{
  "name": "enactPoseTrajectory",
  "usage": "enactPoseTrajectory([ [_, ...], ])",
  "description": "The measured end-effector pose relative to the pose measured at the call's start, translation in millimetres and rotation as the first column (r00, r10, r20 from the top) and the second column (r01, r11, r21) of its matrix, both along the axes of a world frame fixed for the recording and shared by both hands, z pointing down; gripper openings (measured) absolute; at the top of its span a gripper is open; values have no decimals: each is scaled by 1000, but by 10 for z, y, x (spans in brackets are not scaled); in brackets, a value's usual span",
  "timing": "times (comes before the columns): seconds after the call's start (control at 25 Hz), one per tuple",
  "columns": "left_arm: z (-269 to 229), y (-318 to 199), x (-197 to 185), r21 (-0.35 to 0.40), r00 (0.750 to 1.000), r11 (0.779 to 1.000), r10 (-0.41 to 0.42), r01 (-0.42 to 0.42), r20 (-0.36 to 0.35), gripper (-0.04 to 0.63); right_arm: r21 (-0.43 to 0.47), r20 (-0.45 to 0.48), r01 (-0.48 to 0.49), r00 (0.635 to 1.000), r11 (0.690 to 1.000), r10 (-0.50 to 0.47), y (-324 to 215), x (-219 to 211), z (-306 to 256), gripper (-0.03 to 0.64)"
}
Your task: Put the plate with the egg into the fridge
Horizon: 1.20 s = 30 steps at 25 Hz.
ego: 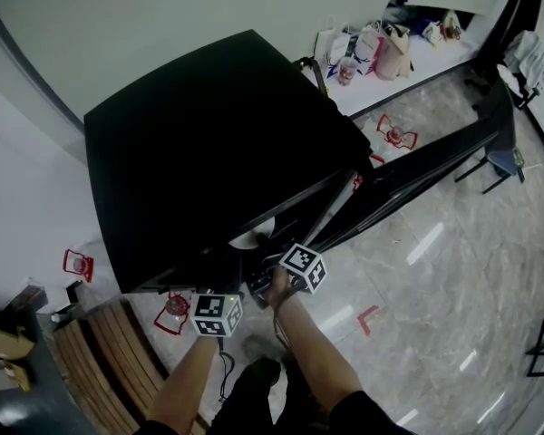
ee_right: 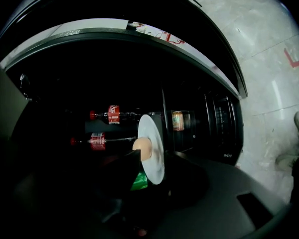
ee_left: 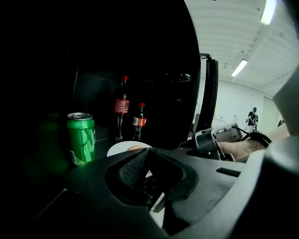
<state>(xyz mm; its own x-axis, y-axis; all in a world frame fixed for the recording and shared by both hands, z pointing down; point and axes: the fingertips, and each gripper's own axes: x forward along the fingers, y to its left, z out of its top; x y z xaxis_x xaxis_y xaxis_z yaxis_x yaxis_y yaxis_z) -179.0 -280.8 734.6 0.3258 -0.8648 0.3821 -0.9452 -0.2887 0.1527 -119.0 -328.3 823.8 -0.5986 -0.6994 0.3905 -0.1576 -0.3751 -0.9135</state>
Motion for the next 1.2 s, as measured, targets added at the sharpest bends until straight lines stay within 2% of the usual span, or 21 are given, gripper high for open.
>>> enactPoseTrajectory([
  [0.2, -11, 26, 22, -3, 1000, 1000, 4, -4, 3, 9, -32, 2, -6, 1000, 999, 6, 147, 82, 34, 132],
  [0.36, -72, 73, 86, 3, 1000, 1000, 10, -10, 3, 9, 6, 4, 15, 1000, 1000, -15, 221, 141, -98, 132],
  [0.48, -147, 141, 131, 5, 1000, 1000, 10, -10, 2, 9, 94, -48, 68, 997, 993, -64, 318, 203, -297, 132],
  [0.56, -241, 182, 196, 10, 1000, 1000, 12, -12, 0, 9, 178, -119, 124, 988, 976, -103, 389, 271, -491, 126],
  [0.68, -431, 273, 339, 16, 1000, 1000, 18, -17, -8, 9, 299, -265, 210, 955, 931, -130, 542, 426, -833, 23],
  [0.76, -587, 367, 453, 27, 1000, 999, 23, -23, -11, 9, 389, -354, 276, 926, 879, -134, 679, 513, -1122, 8],
  [0.8, -680, 423, 517, 37, 1000, 999, 26, -26, -13, 9, 435, -404, 315, 905, 843, -130, 755, 556, -1280, 8],
  [0.88, -900, 557, 653, 61, 999, 998, 33, -31, -21, 9, 522, -513, 402, 853, 753, -100, 922, 640, -1620, 8],
  [1.0, -1285, 799, 832, 107, 998, 993, 49, -45, -31, 9, 616, -639, 522, 769, 590, -14, 1198, 722, -2194, 8],
  [1.08, -1539, 954, 944, 141, 997, 988, 65, -60, -34, 9, 648, -695, 587, 716, 485, 62, 1375, 779, -2555, 8],
  [1.12, -1653, 1024, 1001, 158, 997, 985, 75, -69, -32, 9, 655, -714, 613, 693, 443, 96, 1453, 811, -2701, 8],
  [1.2, -1845, 1141, 1103, 186, 995, 978, 97, -92, -17, 9, 658, -735, 646, 662, 387, 145, 1583, 871, -2913, 8],
])
